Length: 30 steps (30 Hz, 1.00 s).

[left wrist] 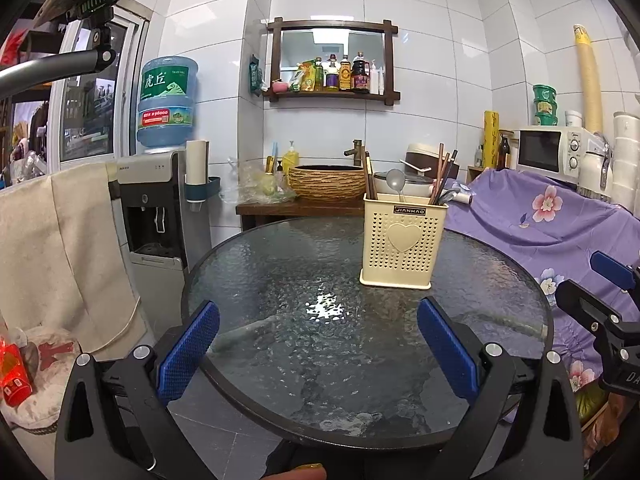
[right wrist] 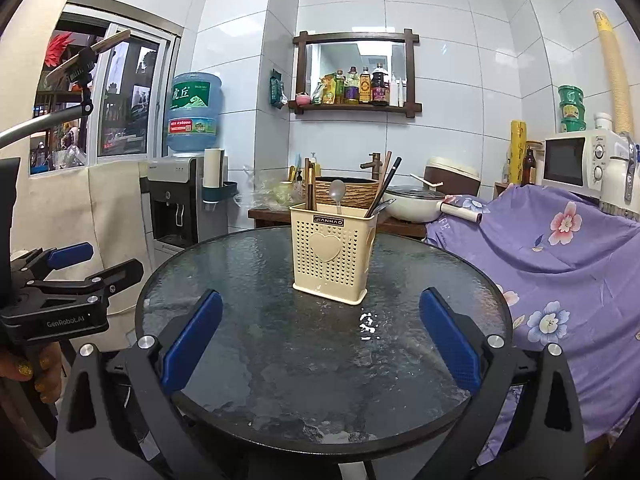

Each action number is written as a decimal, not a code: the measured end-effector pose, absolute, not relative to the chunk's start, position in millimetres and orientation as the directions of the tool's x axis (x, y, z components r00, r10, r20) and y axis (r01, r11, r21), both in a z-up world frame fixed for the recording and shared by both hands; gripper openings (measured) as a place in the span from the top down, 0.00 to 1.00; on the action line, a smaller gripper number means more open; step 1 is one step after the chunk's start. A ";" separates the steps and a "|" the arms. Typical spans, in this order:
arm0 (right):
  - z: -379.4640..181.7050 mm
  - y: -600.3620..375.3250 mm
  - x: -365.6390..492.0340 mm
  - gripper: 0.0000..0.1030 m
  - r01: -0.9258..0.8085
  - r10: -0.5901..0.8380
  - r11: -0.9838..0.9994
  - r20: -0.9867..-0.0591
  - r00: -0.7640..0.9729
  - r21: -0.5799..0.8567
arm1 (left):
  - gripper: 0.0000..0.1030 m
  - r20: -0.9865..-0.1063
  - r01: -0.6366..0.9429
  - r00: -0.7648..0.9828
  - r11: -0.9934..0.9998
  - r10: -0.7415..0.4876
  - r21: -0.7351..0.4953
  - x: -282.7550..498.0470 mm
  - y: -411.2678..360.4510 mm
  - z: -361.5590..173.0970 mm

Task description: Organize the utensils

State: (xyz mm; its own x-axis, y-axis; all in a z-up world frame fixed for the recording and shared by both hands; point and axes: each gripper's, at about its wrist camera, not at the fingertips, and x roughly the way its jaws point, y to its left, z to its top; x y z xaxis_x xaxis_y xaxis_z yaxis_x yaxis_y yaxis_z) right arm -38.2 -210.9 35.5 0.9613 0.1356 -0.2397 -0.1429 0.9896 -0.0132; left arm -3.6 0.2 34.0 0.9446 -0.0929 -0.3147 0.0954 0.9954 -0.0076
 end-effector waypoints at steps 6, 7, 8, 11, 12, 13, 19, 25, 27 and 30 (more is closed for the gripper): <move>35.9 -211.5 -35.8 0.06 -0.141 0.134 0.990 -0.243 0.961 -0.012 | 0.06 -0.320 0.104 0.942 0.995 -0.102 -0.010 -1.6 -1.2 33.6; 36.1 -211.9 -36.1 0.06 -0.141 0.134 0.990 -0.243 0.961 -0.011 | 0.06 -0.320 0.103 0.942 0.995 -0.101 -0.008 -1.1 -1.1 34.0; 35.9 -211.6 -35.4 0.06 -0.142 0.136 0.990 -0.244 0.960 -0.009 | 0.06 -0.319 0.102 0.943 0.995 -0.099 -0.006 -1.0 -1.2 34.1; 34.8 -211.6 -34.1 0.06 -0.141 0.135 0.990 -0.245 0.960 -0.009 | 0.06 -0.320 0.103 0.942 0.995 -0.100 -0.009 -1.0 -0.8 34.4; 34.7 -212.1 -34.3 0.06 -0.142 0.136 0.990 -0.246 0.960 -0.008 | 0.06 -0.318 0.102 0.943 0.995 -0.100 -0.011 -1.4 -0.3 34.5; 34.5 -211.7 -33.9 0.06 -0.143 0.136 0.990 -0.248 0.959 -0.008 | 0.06 -0.317 0.102 0.943 0.995 -0.101 -0.012 -1.2 -0.2 34.5; 33.7 -212.5 -32.8 0.06 -0.136 0.130 0.991 -0.251 0.959 -0.006 | 0.06 -0.319 0.105 0.943 0.994 -0.099 0.002 -0.8 -1.7 34.0; 31.6 -211.8 -32.9 0.06 -0.132 0.127 0.991 -0.254 0.959 -0.002 | 0.06 -0.325 0.121 0.939 0.993 -0.113 0.004 0.0 -5.3 34.3; 30.8 -212.0 -32.5 0.06 -0.131 0.127 0.991 -0.256 0.958 0.000 | 0.06 -0.332 0.130 0.935 0.992 -0.123 -0.001 1.4 -6.0 33.9; 30.9 -212.8 -32.2 0.06 -0.131 0.127 0.991 -0.257 0.958 0.003 | 0.06 -0.335 0.128 0.935 0.992 -0.120 0.002 2.3 -6.0 33.2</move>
